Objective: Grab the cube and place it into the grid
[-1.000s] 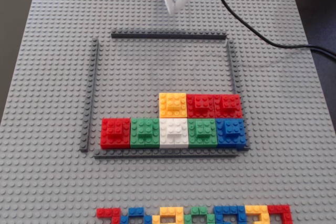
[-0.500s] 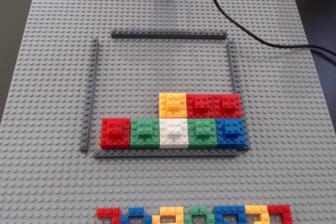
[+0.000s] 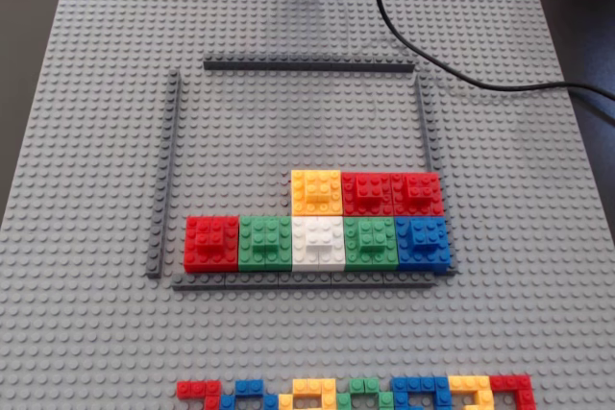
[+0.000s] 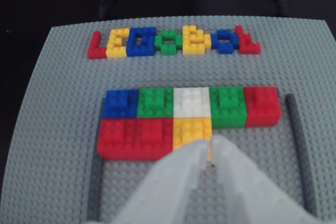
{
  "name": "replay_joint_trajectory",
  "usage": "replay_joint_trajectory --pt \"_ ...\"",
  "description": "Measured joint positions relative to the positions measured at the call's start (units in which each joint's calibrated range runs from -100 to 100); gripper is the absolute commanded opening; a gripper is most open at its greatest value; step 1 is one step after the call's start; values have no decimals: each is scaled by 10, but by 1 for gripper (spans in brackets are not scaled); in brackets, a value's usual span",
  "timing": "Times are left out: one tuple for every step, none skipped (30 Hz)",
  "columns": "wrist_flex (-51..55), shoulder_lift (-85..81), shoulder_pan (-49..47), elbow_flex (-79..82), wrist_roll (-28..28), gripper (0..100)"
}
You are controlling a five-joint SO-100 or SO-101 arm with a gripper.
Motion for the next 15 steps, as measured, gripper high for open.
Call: replay_joint_trajectory --pt "-3 -7 0 9 0 0" --pt "-6 -13 0 18 -2 0" --pt "-9 -23 0 30 -2 0" --pt "-12 -28 0 41 -1 0" --pt "-16 -33 0 53 -1 0" --pt "-18 -41 0 67 -1 0" --pt "-21 -48 0 79 1 0" --pt "-23 -56 0 88 2 0" --pt "-25 -62 0 97 4 0" --pt "-26 -69 0 104 4 0" --pt "-27 -75 0 110 4 0" --pt "-27 -81 0 117 4 0" --pt "-28 -87 0 124 4 0" --pt "-28 -91 0 131 4 0" --pt "-29 -92 0 139 4 0"
